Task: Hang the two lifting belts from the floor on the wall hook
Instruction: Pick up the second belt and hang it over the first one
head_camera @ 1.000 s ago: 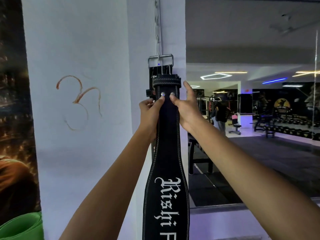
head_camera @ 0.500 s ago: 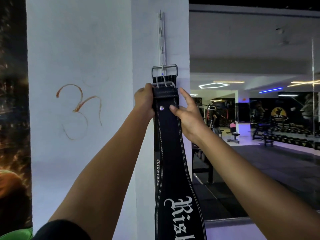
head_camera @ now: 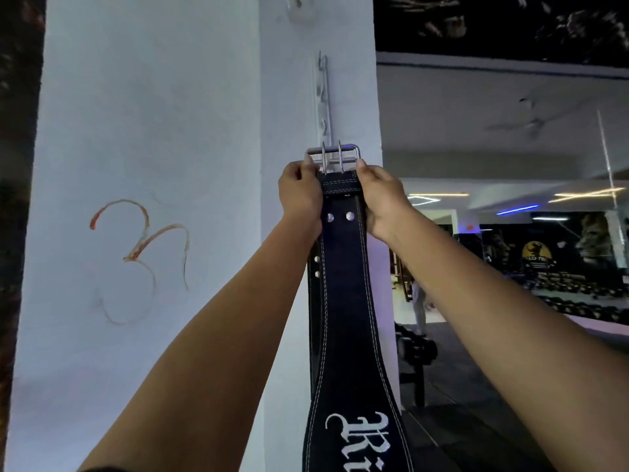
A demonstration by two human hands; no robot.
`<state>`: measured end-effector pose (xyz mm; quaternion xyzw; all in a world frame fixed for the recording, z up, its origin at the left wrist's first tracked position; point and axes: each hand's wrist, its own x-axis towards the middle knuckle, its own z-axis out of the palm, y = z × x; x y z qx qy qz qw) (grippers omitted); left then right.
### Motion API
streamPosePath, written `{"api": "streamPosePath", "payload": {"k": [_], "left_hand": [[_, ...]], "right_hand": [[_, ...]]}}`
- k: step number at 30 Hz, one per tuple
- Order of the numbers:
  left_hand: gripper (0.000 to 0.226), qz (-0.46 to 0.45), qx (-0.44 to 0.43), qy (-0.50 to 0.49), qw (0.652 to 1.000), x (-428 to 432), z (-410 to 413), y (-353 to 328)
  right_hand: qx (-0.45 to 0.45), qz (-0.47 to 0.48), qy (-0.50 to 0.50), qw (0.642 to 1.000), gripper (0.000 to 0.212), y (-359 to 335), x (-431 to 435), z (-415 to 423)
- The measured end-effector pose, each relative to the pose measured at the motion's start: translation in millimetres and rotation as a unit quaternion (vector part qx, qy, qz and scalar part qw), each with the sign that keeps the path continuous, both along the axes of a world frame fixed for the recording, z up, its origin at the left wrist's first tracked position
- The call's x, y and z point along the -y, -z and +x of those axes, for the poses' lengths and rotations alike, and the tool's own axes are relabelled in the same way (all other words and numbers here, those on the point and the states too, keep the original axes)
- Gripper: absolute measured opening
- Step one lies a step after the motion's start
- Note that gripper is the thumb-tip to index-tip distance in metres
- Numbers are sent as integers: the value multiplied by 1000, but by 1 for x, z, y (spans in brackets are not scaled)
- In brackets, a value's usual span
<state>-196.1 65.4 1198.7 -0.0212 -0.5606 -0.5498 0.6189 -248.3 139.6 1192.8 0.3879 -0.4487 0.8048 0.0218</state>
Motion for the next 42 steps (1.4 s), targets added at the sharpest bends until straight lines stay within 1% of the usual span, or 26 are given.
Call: {"api": "streamPosePath", "payload": {"k": [2,6,9,14,16,19,20,23,24,26,27,28,29,30,32,33,34,35,36,38,39,41,42], "left_hand": [[26,-9,-1,-10,1000,10,-10,-15],[23,-29,2,-52,998,28,-32,-49],[22,-39,13,-74,996,41,-50,-78],[22,-32,20,-82,996,57,-79,-118],[21,-28,23,-83,996,65,-91,-131],[12,-37,44,-94,994,78,-104,-143],[14,-41,52,-104,992,83,-107,-146],[31,-58,67,-132,987,93,-112,-149],[33,-78,82,-154,982,92,-111,-146],[35,-71,121,-237,961,87,-108,-143],[36,-116,143,-304,934,85,-108,-139],[36,-142,172,-340,914,82,-107,-137],[37,-162,195,-359,898,83,-108,-138],[37,-171,219,-352,894,84,-108,-139],[35,-167,231,-374,883,82,-107,-135],[30,-160,214,-370,889,81,-107,-134],[18,-144,194,-353,904,78,-107,-135],[9,-87,152,-277,945,77,-106,-134],[21,-48,105,-223,968,78,-107,-133],[34,-29,69,-195,978,75,-106,-128],[37,-28,72,-189,979,73,-105,-126],[46,-51,80,-196,976,70,-104,-119],[50,-60,84,-194,976,70,-102,-114]], "right_hand": [[1,-12,8,1000,25,-16,12,-9],[-8,-43,56,997,27,-49,39,-32],[-15,-51,64,997,18,-75,52,-50],[-11,-57,50,997,32,-114,71,-82],[1,-61,37,997,34,-124,77,-93],[13,-58,30,998,36,-135,87,-109],[19,-53,26,998,35,-136,90,-112],[40,-46,4,998,29,-139,95,-117],[45,-48,-3,998,30,-139,94,-116],[51,-47,-4,998,31,-139,95,-117],[49,-42,2,998,30,-139,95,-116],[44,-39,14,998,28,-137,95,-116],[35,-37,28,998,22,-136,94,-115],[25,-32,42,998,18,-134,93,-114],[-3,-11,71,997,22,-129,89,-111],[-18,0,87,996,26,-127,88,-108],[-34,8,110,993,33,-124,87,-106],[-52,13,136,989,41,-122,87,-106],[-68,13,159,985,47,-120,88,-106],[-87,4,180,980,51,-114,89,-106],[-94,-3,180,979,49,-111,88,-106],[-107,-21,172,979,34,-104,86,-105],[-114,-27,170,978,30,-101,85,-105]]}}
